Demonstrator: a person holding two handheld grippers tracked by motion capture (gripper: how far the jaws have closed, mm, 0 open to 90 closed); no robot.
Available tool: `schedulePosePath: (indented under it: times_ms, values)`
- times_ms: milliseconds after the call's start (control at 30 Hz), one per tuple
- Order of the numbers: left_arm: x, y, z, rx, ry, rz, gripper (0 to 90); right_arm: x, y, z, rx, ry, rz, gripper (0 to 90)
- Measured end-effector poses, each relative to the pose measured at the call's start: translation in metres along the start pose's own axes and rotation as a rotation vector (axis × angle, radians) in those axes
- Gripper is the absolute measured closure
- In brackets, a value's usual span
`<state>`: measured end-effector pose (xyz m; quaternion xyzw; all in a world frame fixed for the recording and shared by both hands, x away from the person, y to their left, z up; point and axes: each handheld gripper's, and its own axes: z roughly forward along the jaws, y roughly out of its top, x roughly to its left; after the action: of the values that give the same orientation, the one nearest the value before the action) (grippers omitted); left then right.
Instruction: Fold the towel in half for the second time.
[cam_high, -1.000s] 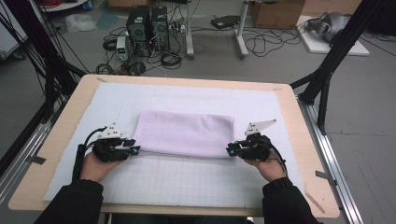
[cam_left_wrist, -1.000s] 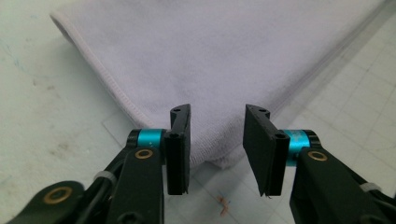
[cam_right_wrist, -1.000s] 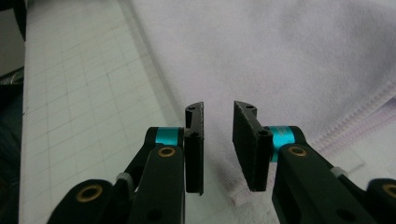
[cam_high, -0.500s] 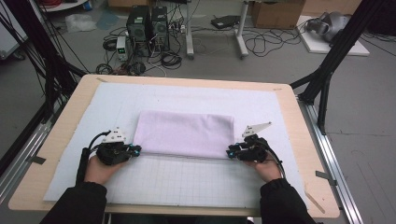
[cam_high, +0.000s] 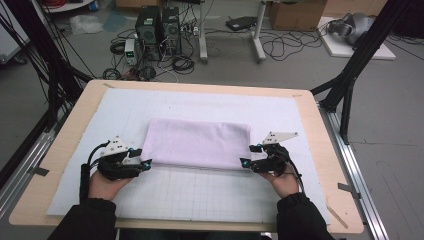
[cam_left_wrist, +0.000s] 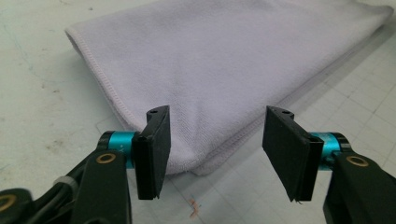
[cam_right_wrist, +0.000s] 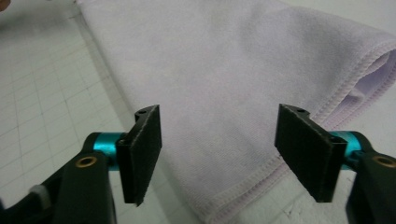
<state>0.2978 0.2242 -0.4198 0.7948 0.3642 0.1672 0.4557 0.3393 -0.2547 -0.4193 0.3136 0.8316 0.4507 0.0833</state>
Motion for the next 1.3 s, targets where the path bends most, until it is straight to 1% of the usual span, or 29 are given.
schedulePosePath:
  times_ms: [67, 133, 200, 267, 300, 333, 367, 467, 600, 733, 767, 900, 967, 1000, 1033, 1200, 1300]
  values:
    - [-0.001, -0.001, -0.003, -0.008, -0.006, -0.012, 35.7, 0.005, 0.000, -0.002, 0.006, -0.020, -0.014, 23.9]
    - [-0.002, -0.002, -0.007, -0.016, -0.018, -0.012, 35.2, 0.011, 0.001, -0.006, 0.008, -0.026, -0.025, 21.8]
    - [-0.003, -0.003, -0.012, -0.030, -0.017, -0.015, 34.0, 0.016, 0.001, -0.010, -0.008, -0.033, -0.037, 21.1]
    - [-0.005, -0.003, -0.017, -0.041, -0.006, -0.010, 32.7, 0.022, -0.001, -0.015, -0.057, -0.045, -0.053, 21.0]
    - [-0.006, -0.003, -0.019, -0.047, -0.007, -0.011, 32.5, 0.023, -0.003, -0.017, -0.064, -0.050, -0.059, 20.3]
    - [-0.006, -0.003, -0.020, -0.051, -0.006, -0.012, 32.3, 0.024, -0.004, -0.018, -0.058, -0.050, -0.054, 19.2]
    - [-0.007, -0.004, -0.021, -0.052, 0.000, -0.008, 31.6, 0.024, -0.005, -0.019, -0.060, -0.055, -0.059, 18.7]
    - [-0.007, -0.005, -0.022, -0.047, 0.002, -0.004, 30.5, 0.024, -0.009, -0.021, -0.061, -0.057, -0.042, 17.3]
    - [-0.008, -0.006, -0.026, -0.051, 0.010, 0.005, 30.2, 0.025, -0.012, -0.025, -0.070, -0.054, -0.034, 15.9]
    - [-0.010, -0.008, -0.029, -0.048, 0.015, 0.012, 28.6, 0.026, -0.015, -0.029, -0.093, -0.055, -0.038, 12.9]
    - [-0.010, -0.009, -0.029, -0.046, 0.013, 0.014, 27.6, 0.027, -0.016, -0.030, -0.093, -0.053, -0.031, 12.3]
    - [-0.011, -0.011, -0.031, -0.045, 0.026, 0.016, 23.4, 0.026, -0.020, -0.034, -0.106, -0.051, -0.024, 11.7]
    - [-0.012, -0.011, -0.032, -0.048, 0.033, 0.017, 21.7, 0.027, -0.022, -0.036, -0.107, -0.058, -0.024, 11.5]
    - [-0.012, -0.011, -0.032, -0.046, 0.041, 0.018, 19.6, 0.028, -0.023, -0.038, -0.109, -0.052, -0.020, 11.5]
    - [-0.012, -0.011, -0.032, -0.044, 0.039, 0.016, 18.5, 0.028, -0.023, -0.039, -0.113, -0.053, -0.019, 11.5]
    - [-0.011, -0.013, -0.034, -0.039, 0.048, 0.014, 17.8, 0.029, -0.027, -0.046, -0.128, -0.060, -0.020, 11.3]
    - [-0.013, -0.014, -0.037, -0.037, 0.046, 0.022, 17.8, 0.030, -0.029, -0.050, -0.133, -0.059, -0.016, 11.4]
